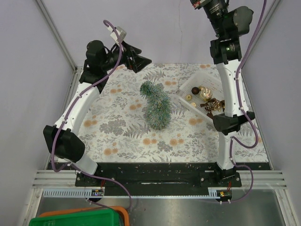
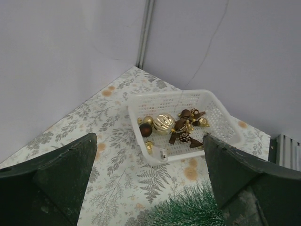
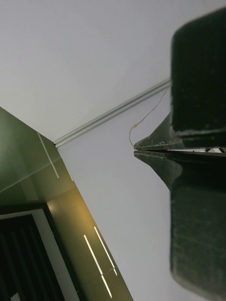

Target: Decorate the small christmas tree

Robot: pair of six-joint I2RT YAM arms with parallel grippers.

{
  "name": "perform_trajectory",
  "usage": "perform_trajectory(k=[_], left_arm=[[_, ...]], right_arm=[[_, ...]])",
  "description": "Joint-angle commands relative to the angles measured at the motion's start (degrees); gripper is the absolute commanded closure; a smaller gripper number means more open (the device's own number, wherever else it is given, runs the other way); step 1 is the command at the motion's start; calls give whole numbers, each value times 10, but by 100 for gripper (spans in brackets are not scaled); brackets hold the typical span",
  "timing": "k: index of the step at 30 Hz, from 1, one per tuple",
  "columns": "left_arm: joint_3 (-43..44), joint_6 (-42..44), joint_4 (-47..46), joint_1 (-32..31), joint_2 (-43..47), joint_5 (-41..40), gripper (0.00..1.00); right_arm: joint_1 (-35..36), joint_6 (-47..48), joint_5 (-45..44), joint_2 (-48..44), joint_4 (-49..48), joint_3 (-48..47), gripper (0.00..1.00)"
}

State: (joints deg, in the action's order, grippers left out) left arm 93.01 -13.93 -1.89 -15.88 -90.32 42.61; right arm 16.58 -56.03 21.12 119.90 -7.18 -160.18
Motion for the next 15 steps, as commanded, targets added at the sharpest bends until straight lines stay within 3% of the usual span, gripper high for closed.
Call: perform_trajectory(k=[1, 15], left_arm=[[45, -15, -59, -23, -15, 64, 1], [103, -13, -62, -82, -75, 78, 1]], right_arm=[[14, -41, 18, 12, -57, -23, 100], [57, 7, 40, 19, -32, 0, 100]])
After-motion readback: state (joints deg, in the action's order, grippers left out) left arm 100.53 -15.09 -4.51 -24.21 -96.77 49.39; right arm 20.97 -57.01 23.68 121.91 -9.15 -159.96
